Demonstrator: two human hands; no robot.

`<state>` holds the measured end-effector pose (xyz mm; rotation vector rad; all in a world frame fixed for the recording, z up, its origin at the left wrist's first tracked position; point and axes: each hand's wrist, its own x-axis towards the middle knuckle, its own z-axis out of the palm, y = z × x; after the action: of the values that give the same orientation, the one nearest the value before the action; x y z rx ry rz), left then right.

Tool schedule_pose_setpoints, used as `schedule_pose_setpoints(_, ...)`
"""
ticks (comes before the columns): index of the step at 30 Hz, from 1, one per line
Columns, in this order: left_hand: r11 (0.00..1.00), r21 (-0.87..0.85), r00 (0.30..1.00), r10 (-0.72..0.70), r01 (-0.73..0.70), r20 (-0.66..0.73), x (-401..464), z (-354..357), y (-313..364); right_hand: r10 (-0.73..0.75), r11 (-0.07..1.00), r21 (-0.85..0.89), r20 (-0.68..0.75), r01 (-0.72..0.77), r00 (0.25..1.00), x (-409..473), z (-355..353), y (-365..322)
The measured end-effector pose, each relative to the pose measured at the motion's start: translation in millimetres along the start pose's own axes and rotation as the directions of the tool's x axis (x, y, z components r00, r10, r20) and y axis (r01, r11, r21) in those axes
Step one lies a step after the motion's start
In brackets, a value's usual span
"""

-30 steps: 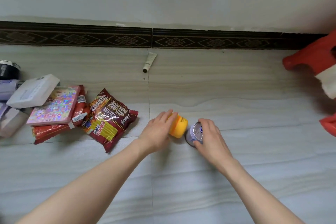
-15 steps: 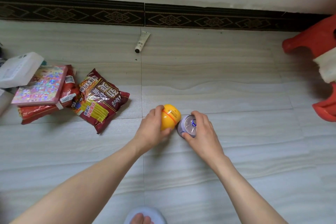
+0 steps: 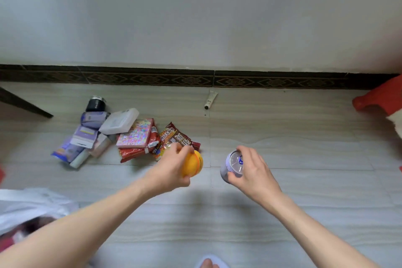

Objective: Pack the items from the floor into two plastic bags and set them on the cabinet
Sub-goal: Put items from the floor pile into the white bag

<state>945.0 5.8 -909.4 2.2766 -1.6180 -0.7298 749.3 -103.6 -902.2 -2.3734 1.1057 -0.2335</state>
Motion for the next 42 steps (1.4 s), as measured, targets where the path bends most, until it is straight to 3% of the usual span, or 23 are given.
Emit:
schedule_pose_setpoints(4, 0.971, 0.235, 0.995, 0.064, -0.045, -0.071, -72, -89, -11, -0.178, 0.981, -0.051, 0.126, 0.185, 0.976, -11, -26, -84)
schedule_pose_setpoints(7, 0.960, 0.279, 0.983, 0.058, -0.008, -0.171, -134, -142, -25, -0.295, 0.949, -0.069, 0.159, 0.309, 0.942, -22, -39, -154)
schedule_pose_setpoints(14, 0.977, 0.074, 0.878, -0.145, 0.200, -0.456, -291, -193, -93, -0.477, 0.876, -0.017, 0.122, 0.482, 0.870, -58, -24, -301)
schedule_pose_setpoints(19, 0.916, -0.161, 0.763, -0.396, 0.368, -0.511, -385, -158, -168, -0.484, 0.875, 0.130, 0.192, 0.467, 0.854, -84, 45, -370)
schedule_pose_setpoints(23, 0.824, -0.284, 0.701, -0.566, 0.490, -0.435, -430, -109, -222, -0.496, 0.866, 0.129, 0.355, 0.484, 0.792, -98, 116, -399)
schedule_pose_setpoints(26, 0.774, -0.300, 0.691, -0.633, 0.558, -0.349, -443, -80, -258, -0.506, 0.843, 0.097, 0.474, 0.528, 0.720, -99, 159, -403)
schedule_pose_setpoints(29, 0.730, -0.308, 0.679, -0.682, 0.611, -0.270, -439, -63, -287, -0.492, 0.827, 0.031, 0.523, 0.561, 0.696, -91, 187, -394)
schedule_pose_setpoints(32, 0.712, -0.360, 0.658, -0.699, 0.603, -0.279, -421, -57, -308, -0.484, 0.830, 0.011, 0.512, 0.558, 0.709, -80, 205, -382)
schedule_pose_setpoints(36, 0.690, -0.442, 0.610, -0.719, 0.573, -0.333, -392, -61, -325, -0.484, 0.871, 0.154, 0.425, 0.466, 0.765, -68, 218, -375)
schedule_pose_setpoints(42, 0.717, -0.113, 0.642, -0.674, 0.688, -0.366, -393, -55, -346, -0.580, 0.809, 0.305, 0.279, 0.502, 0.765, -59, 249, -408)
